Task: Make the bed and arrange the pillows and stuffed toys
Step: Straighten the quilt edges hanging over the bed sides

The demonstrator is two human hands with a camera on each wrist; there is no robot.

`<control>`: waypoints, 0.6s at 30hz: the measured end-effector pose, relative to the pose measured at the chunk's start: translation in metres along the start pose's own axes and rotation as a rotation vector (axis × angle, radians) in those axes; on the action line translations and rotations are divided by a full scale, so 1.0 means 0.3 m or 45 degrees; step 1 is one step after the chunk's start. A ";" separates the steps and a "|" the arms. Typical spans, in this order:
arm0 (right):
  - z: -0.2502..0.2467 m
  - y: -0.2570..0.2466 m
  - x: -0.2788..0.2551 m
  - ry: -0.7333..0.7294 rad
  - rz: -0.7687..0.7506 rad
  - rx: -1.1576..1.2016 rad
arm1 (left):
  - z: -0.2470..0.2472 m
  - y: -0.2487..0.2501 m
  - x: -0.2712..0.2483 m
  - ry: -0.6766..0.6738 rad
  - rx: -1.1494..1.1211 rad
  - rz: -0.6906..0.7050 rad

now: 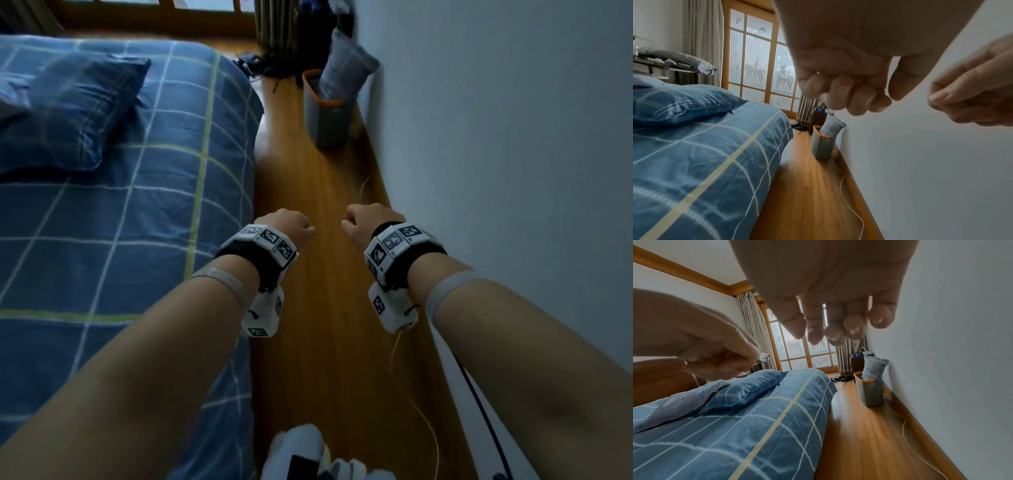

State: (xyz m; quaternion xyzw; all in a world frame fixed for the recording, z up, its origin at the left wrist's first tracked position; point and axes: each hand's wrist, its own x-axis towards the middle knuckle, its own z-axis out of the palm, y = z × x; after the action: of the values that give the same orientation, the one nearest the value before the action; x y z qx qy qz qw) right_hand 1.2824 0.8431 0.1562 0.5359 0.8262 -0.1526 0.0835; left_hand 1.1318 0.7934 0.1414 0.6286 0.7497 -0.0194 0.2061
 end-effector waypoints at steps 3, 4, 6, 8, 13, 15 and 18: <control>-0.090 0.015 0.162 0.031 -0.048 -0.012 | -0.114 0.002 0.147 0.098 0.020 -0.025; -0.119 0.018 0.220 0.043 -0.066 -0.012 | -0.154 0.001 0.202 0.124 0.027 -0.040; -0.178 0.019 0.350 0.077 -0.099 -0.025 | -0.232 -0.010 0.330 0.173 0.028 -0.053; -0.243 0.016 0.494 0.114 -0.129 -0.058 | -0.315 -0.026 0.466 0.229 0.032 -0.048; -0.488 0.012 0.870 0.173 -0.164 -0.112 | -0.549 -0.042 0.838 0.313 0.037 -0.024; -0.591 0.016 1.010 0.211 -0.172 -0.122 | -0.644 -0.046 0.987 0.309 0.036 -0.010; -0.719 0.032 1.220 0.273 -0.180 -0.108 | -0.785 -0.050 1.194 0.332 0.089 0.017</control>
State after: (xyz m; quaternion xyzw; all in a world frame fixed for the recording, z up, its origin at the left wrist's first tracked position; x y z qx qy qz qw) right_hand 1.1458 1.2352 0.2468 0.4856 0.8718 -0.0649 0.0062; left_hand 1.0059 1.1928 0.2338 0.6374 0.7649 0.0377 0.0851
